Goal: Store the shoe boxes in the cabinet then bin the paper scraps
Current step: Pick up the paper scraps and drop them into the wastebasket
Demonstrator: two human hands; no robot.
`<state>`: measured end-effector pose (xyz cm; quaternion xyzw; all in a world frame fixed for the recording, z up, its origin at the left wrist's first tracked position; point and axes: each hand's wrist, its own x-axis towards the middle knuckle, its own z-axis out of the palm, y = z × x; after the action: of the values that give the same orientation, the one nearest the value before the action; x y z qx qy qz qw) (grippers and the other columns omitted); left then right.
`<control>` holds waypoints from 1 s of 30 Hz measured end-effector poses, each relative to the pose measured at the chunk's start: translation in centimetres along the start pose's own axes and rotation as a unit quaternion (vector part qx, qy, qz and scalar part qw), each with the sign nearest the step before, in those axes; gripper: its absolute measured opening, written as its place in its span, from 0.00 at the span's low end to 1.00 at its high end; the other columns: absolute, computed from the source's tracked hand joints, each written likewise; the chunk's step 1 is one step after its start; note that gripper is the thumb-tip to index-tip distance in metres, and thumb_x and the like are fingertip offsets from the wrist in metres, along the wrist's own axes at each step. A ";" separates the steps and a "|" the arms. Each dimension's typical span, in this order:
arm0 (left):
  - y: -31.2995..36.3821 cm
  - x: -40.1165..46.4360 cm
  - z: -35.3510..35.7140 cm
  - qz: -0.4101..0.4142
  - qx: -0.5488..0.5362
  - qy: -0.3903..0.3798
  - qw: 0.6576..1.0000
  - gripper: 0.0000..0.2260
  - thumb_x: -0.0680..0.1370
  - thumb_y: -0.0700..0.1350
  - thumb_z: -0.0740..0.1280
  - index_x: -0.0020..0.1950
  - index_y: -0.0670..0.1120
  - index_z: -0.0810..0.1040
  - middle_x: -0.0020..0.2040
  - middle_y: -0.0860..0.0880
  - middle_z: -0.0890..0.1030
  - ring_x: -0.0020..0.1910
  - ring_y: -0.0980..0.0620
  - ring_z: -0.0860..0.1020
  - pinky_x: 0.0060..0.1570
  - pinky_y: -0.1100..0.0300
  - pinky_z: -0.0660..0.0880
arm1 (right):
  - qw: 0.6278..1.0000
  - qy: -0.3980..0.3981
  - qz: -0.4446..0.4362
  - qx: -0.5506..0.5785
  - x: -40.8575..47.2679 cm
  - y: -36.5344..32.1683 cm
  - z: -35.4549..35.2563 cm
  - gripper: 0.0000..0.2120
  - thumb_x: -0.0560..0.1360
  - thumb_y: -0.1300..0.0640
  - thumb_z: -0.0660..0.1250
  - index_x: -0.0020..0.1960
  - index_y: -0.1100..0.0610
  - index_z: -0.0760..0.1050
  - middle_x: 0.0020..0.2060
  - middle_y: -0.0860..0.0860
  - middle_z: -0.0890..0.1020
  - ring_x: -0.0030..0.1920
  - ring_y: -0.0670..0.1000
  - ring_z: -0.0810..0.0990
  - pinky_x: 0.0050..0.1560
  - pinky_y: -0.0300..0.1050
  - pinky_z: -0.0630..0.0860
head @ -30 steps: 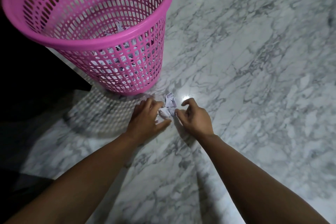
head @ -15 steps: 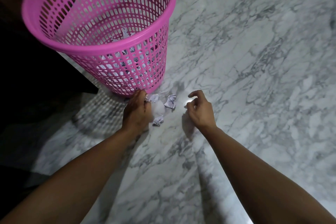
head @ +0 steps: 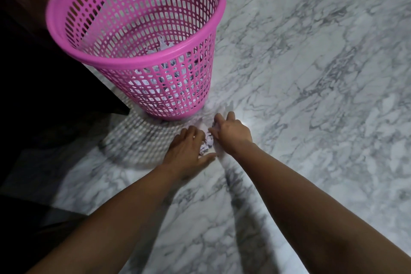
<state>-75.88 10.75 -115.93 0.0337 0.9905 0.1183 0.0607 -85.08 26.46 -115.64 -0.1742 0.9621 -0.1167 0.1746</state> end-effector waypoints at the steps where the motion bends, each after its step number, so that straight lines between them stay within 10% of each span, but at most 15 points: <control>1: 0.3 0.0 0.4 0.008 0.011 -0.002 1.000 0.25 0.73 0.68 0.62 0.59 0.51 0.69 0.57 0.49 0.71 0.56 0.45 0.71 0.55 0.48 0.71 | 1.000 0.012 0.005 0.015 -0.3 0.4 0.4 0.19 0.83 0.41 0.57 0.66 0.54 0.68 0.59 0.57 0.71 0.55 0.61 0.78 0.42 0.49 0.69; 11: -0.5 -0.4 0.5 0.015 -0.099 0.019 0.995 0.15 0.73 0.39 0.63 0.59 0.50 0.71 0.55 0.49 0.74 0.53 0.43 0.73 0.53 0.48 0.74 | 0.974 0.075 0.093 0.193 -3.2 2.9 0.8 0.11 0.78 0.50 0.66 0.44 0.58 0.76 0.44 0.50 0.74 0.40 0.56 0.77 0.39 0.44 0.65; 19: 1.4 1.6 -1.9 -0.086 -0.173 0.058 0.979 0.08 0.74 0.50 0.58 0.40 0.49 0.61 0.33 0.51 0.68 0.37 0.40 0.73 0.36 0.54 0.64 | 0.932 0.080 0.177 0.307 -5.1 4.8 0.5 0.14 0.76 0.48 0.67 0.37 0.57 0.77 0.36 0.51 0.83 0.41 0.52 0.81 0.38 0.42 0.72; 24: 3.7 2.7 -0.7 -0.078 -0.065 -0.037 0.994 0.21 0.76 0.65 0.61 0.60 0.52 0.67 0.53 0.48 0.79 0.51 0.42 0.79 0.48 0.50 0.76 | 0.942 0.051 0.163 0.289 -6.6 4.3 0.7 0.15 0.76 0.44 0.68 0.37 0.54 0.76 0.35 0.49 0.82 0.40 0.50 0.81 0.38 0.43 0.71; 30: 3.1 1.7 -0.6 -0.046 -0.063 -0.085 0.993 0.14 0.77 0.45 0.60 0.62 0.49 0.64 0.53 0.44 0.76 0.50 0.38 0.78 0.48 0.48 0.75 | 0.961 -0.001 0.132 0.242 -8.8 4.2 1.4 0.16 0.77 0.44 0.64 0.37 0.55 0.73 0.32 0.49 0.81 0.37 0.51 0.80 0.41 0.49 0.77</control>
<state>-77.43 13.76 -114.83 -0.0057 0.9729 0.1744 0.1519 -78.07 33.36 -115.47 0.0021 0.9194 -0.3219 0.2261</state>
